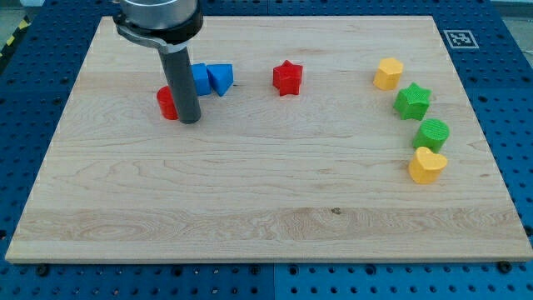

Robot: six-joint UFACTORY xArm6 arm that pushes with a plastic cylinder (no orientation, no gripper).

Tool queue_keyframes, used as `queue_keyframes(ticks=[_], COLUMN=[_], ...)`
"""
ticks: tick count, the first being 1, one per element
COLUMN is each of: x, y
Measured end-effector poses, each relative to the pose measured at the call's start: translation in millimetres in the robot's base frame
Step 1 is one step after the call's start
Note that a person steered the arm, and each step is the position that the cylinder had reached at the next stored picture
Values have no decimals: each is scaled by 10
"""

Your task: Push the red circle left beside the cube

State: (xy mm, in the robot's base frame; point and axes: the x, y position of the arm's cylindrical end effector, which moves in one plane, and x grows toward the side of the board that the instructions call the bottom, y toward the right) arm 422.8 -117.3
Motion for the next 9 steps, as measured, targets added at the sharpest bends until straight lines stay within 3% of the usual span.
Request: queue_keyframes(ticks=[5,9], x=[35,-356], y=[-400,-597])
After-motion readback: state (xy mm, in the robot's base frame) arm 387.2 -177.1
